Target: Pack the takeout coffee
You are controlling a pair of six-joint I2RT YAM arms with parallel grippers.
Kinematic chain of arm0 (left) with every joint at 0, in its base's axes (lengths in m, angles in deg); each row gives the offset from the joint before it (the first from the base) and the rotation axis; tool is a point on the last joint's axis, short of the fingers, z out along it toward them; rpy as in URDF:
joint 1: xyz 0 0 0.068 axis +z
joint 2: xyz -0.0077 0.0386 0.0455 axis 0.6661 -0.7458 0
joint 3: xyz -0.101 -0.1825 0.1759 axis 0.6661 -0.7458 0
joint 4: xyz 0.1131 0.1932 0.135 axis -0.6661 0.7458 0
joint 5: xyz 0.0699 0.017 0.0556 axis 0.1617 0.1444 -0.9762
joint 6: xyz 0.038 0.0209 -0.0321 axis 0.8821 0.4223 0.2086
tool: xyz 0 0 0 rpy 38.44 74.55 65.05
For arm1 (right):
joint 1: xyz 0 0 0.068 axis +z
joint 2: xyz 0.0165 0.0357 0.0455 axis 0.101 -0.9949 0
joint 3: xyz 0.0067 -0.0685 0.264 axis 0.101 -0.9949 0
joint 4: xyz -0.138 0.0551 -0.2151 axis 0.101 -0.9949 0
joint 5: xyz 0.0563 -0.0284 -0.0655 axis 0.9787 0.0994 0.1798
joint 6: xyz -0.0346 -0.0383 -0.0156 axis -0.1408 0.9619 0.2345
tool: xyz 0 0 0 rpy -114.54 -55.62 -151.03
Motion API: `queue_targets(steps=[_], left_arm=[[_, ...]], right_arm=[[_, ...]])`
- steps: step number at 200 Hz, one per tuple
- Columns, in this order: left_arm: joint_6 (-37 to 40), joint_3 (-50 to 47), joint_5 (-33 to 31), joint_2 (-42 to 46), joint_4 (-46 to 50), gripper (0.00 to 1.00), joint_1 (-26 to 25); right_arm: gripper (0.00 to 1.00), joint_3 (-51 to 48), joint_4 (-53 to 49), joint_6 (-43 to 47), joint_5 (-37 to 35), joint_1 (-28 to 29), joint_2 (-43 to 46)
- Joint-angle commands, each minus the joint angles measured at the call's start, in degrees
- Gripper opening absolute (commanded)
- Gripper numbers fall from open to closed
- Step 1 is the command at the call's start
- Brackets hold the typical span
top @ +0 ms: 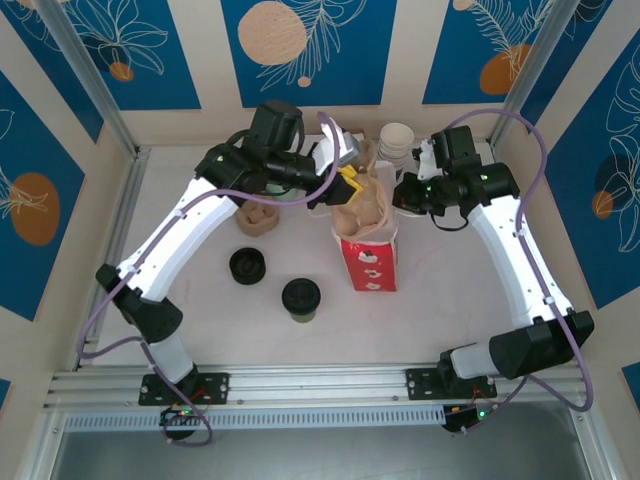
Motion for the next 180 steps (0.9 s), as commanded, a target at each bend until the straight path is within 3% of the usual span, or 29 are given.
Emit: queue_targets(steps=[1, 73, 145, 180], left_arm=[[-1.72, 2.87, 4.83, -2.64, -1.47, 0.24, -0.89], [0.19, 5.96, 13.40, -8.65, 2.68, 0.24, -1.00], [1.02, 1.57, 12.13, -7.48, 3.54, 0.23, -1.00], [0.43, -3.72, 13.21, -3.76, -0.37, 0.23, -0.98]], right_arm=[[0.04, 0.85, -2.46, 4.64, 3.36, -0.27, 3.09], [0.00, -1.11, -4.04, 8.41, 4.74, -0.62, 5.37], [0.00, -2.03, -5.35, 9.04, 7.03, -0.84, 6.16], [0.00, -4.78, -5.15, 10.16, 7.39, -1.58, 7.04]])
